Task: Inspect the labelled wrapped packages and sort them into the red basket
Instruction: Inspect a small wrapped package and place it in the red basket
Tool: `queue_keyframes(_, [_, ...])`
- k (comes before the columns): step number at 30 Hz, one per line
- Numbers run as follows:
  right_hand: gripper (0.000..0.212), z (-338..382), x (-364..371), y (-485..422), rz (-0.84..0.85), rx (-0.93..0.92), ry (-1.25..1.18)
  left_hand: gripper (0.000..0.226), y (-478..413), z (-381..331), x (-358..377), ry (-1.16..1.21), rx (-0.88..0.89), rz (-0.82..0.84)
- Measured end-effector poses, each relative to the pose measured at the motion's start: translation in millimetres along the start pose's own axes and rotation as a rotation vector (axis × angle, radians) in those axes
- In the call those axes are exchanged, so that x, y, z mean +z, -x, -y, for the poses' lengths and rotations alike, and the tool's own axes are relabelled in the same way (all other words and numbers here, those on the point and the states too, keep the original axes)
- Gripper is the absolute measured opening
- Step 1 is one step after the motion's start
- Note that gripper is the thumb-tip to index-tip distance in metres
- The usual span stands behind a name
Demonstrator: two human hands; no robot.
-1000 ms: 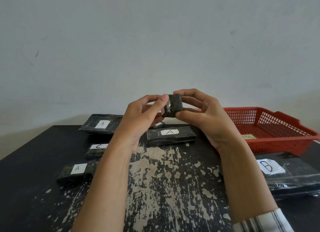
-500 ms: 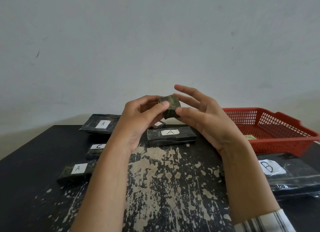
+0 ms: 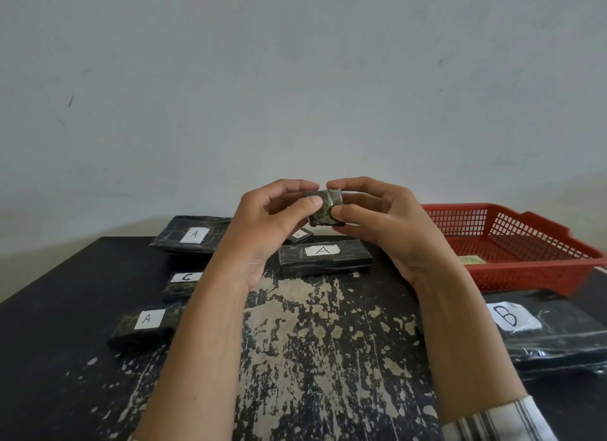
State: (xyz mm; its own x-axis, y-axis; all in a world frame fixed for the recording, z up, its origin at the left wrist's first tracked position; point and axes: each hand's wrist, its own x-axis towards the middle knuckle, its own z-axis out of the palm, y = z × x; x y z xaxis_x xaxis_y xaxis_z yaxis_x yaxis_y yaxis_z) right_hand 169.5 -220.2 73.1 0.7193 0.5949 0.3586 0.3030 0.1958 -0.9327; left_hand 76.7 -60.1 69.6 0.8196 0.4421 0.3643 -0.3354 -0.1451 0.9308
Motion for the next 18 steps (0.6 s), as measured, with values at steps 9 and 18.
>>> queue_keyframes(9, [0.022, 3.7, 3.9, 1.2, 0.006, -0.004, 0.042, 0.032, -4.9, 1.8, 5.9, 0.081, -0.165, -0.179])
queue_keyframes(18, [0.031, -0.3, 8.7, -2.3, -0.050, -0.052, 0.177, 0.046, -2.3, 0.6, 8.5, -0.004, -0.251, -0.075])
